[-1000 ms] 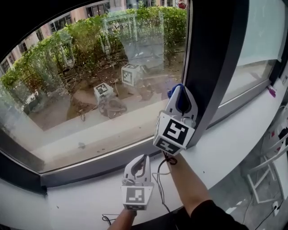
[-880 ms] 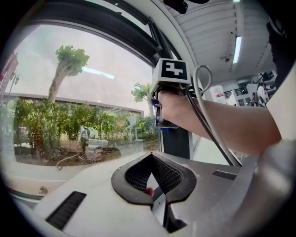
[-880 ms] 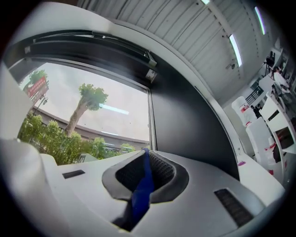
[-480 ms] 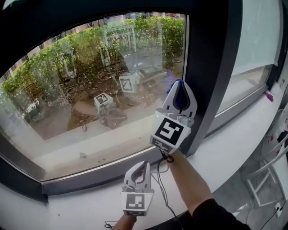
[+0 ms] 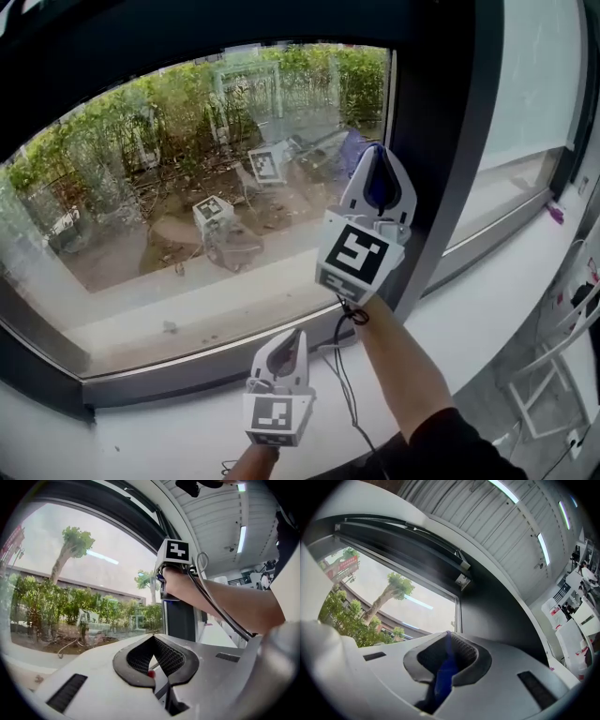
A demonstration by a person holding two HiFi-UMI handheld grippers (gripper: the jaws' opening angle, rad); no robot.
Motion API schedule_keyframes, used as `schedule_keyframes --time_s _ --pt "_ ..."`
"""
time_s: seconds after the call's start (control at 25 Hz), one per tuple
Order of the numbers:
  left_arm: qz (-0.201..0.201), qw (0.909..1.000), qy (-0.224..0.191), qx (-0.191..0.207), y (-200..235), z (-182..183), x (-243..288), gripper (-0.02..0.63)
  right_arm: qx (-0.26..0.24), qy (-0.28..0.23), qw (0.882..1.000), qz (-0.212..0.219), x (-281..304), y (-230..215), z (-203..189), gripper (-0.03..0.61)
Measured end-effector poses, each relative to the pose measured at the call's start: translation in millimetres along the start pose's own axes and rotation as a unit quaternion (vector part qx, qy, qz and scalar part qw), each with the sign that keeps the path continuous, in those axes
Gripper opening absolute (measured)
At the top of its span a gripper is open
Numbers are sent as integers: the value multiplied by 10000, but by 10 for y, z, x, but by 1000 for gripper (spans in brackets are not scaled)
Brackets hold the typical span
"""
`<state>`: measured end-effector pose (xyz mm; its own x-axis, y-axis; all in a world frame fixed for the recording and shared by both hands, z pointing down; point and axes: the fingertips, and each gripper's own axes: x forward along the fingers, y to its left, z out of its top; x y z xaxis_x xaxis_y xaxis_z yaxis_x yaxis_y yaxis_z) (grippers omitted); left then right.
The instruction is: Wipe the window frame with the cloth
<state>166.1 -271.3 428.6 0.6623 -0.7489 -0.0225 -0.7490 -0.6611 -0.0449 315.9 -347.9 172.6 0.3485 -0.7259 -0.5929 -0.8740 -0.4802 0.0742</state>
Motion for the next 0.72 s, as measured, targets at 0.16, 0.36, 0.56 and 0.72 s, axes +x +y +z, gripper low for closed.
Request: schedule_keyframes --time_s 0.16,0.36,0.56,0.72 --pt "3 10000 -45 -3 2 28 -24 5 -21 -311 9995 -11 143 6 292 18" --pt "-47 10000 -40 -9 -44 -2 -51 5 7 -380 9993 -71 344 -47 550 18" --pt "-10 10000 -68 -52 -9 29 -120 5 6 -410 9991 -139 499 -74 783 18" --pt "17 9999 -126 -49 41 96 -149 5 139 -340 9993 -100 620 -107 897 18"
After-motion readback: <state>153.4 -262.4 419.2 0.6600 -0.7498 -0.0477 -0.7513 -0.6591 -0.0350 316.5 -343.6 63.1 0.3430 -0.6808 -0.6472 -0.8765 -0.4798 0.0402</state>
